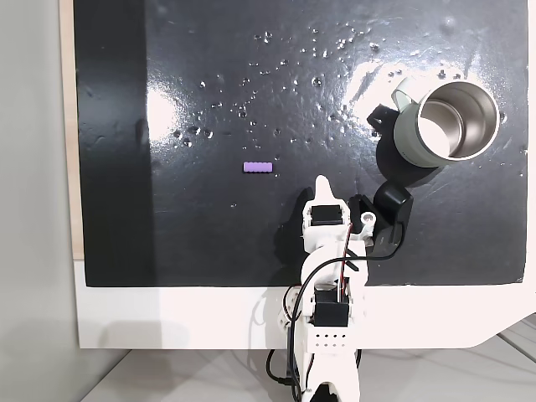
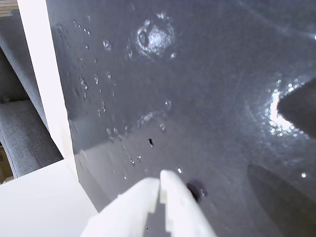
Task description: Grasp a pengrip and put it in the cup.
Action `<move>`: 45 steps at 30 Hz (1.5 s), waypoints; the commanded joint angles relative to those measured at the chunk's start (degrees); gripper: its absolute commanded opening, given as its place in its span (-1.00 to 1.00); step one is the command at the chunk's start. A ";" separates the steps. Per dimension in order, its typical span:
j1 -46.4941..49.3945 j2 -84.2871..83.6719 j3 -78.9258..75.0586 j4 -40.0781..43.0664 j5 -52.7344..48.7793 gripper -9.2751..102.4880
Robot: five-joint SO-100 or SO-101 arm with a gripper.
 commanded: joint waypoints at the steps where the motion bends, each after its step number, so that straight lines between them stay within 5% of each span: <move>1: 0.26 0.44 -0.35 -0.70 -0.09 -0.83; 14: -0.62 0.44 -1.67 0.26 -0.35 -0.83; 26: -4.31 -15.64 -25.58 8.09 1.32 -0.83; 37: -15.29 -47.64 -60.12 25.66 22.15 -0.83; 45: -19.42 -61.35 -67.59 29.44 35.07 -0.75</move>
